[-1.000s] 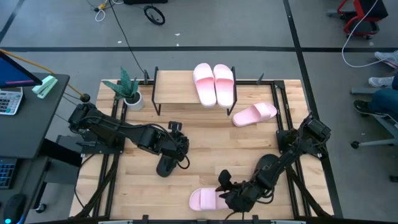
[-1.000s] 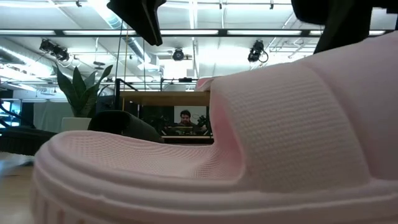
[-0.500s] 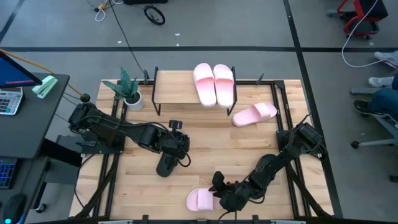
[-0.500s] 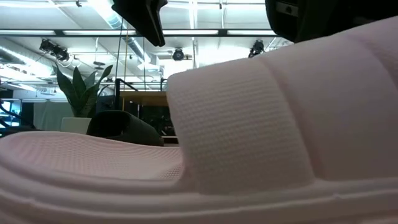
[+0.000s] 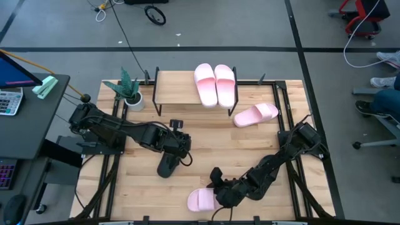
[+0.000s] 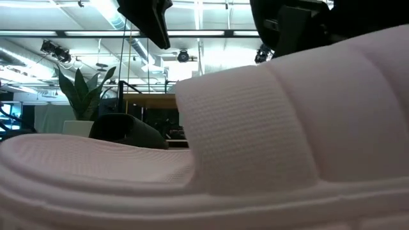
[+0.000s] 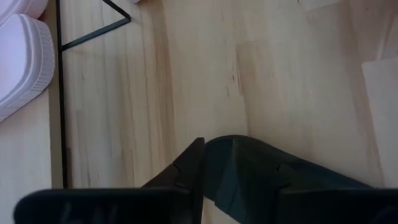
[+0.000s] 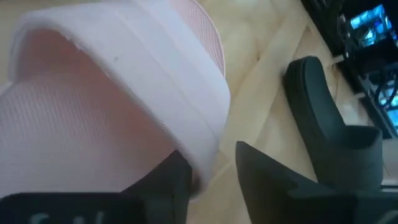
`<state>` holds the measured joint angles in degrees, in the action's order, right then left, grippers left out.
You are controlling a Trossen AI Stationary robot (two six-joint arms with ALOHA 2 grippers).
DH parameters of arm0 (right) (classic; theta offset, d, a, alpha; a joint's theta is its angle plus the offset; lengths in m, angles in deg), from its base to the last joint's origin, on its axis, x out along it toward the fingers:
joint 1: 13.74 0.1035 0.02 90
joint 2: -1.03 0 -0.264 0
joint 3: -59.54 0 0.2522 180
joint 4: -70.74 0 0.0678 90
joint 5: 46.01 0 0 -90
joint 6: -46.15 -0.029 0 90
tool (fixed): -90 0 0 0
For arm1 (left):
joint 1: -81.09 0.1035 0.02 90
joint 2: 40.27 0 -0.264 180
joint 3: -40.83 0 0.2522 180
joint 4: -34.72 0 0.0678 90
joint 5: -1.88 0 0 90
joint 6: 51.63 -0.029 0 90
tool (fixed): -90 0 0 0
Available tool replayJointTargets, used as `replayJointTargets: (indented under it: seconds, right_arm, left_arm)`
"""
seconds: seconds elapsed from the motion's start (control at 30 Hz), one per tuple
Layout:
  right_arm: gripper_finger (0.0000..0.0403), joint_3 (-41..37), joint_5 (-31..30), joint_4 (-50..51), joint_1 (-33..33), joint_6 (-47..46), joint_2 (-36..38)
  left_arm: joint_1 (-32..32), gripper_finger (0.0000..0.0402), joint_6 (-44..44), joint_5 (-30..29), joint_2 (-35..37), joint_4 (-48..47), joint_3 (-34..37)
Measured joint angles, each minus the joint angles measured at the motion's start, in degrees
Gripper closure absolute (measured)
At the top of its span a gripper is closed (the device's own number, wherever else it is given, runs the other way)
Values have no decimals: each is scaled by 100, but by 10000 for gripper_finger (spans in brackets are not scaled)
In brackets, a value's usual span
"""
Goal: Pick and place slides into the shelf
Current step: Put the bottom pink slides on the shelf
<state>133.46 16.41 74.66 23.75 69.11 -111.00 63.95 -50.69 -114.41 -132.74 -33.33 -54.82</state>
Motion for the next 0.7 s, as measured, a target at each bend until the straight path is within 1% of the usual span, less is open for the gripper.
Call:
replayJointTargets:
  seconds: [0.03, 0.17, 0.23, 0.27, 0.33, 0.4, 0.47, 0.57, 0.63, 0.7]
  right_arm:
    - [286, -2, -5, 19, 0, -169, 29]
    - [349, 33, -140, 193, -59, -1394, 287]
    - [381, 33, -307, 498, -74, -1901, 492]
    - [388, 33, -510, 651, -72, -2085, 609]
    - [388, 33, -1065, 1010, -59, -2449, 870]
    - [379, 33, -1749, 1251, -54, -2774, 1166]
    - [377, 33, -2492, 1325, -116, -2970, 1492]
    - [386, 33, -3585, 1285, -326, -3109, 2000]
    - [392, 33, -4089, 1270, -561, -3193, 2361]
    - [392, 33, -4491, 1106, -877, -3349, 2650]
  left_arm:
    - [0, 318, 52, 0, 0, -2, 0]
    - [0, 330, 334, -1, 20, -40, 0]
    - [0, 338, 369, 0, 86, -167, 0]
    - [0, 342, 380, 0, 148, -216, 0]
    - [0, 350, 480, 0, 305, -321, 0]
    - [0, 359, 635, -1, 521, -405, 0]
    - [0, 369, 774, -2, 816, -530, 0]
    - [-4, 388, 878, -23, 1336, -597, 0]
    - [-6, 396, 886, -182, 1719, -591, 0]
    - [-5, 396, 888, -511, 2093, -550, 0]
